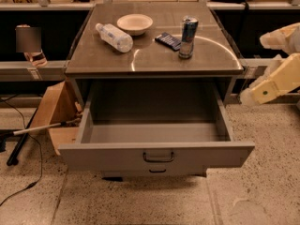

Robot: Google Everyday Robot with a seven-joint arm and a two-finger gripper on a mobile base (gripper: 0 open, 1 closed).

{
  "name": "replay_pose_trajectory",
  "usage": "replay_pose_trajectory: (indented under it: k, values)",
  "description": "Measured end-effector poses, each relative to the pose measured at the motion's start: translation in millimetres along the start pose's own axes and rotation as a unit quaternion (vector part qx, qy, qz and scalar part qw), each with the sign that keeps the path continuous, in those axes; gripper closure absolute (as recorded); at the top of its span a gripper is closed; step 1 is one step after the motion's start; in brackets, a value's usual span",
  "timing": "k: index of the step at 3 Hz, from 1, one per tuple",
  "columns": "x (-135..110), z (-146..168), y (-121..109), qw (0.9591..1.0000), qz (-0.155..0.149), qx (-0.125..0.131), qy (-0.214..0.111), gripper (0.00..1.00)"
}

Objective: Place redbull can into top drawer

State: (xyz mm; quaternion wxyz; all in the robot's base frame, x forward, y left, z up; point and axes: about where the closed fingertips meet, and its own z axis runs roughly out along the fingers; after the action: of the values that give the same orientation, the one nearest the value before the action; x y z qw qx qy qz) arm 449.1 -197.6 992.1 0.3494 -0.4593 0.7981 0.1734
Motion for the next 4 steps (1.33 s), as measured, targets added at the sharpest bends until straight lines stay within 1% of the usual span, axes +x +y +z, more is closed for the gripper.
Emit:
replay_pose_trajectory:
  k: [1,2,3,4]
  values:
    - [-3.2,6.7,-9.3,0.9997,0.002,0.016,-0.018,0.00]
    - [-14.1,20.9,-24.4,0.9987,0.001,0.036,-0.034,0.00]
    - [-24.4,37.5,-42.3,0.9976,0.004,0.051,-0.046,0.00]
    - [-31.6,54.1,-65.9,0.9955,0.013,0.078,-0.052,0.00]
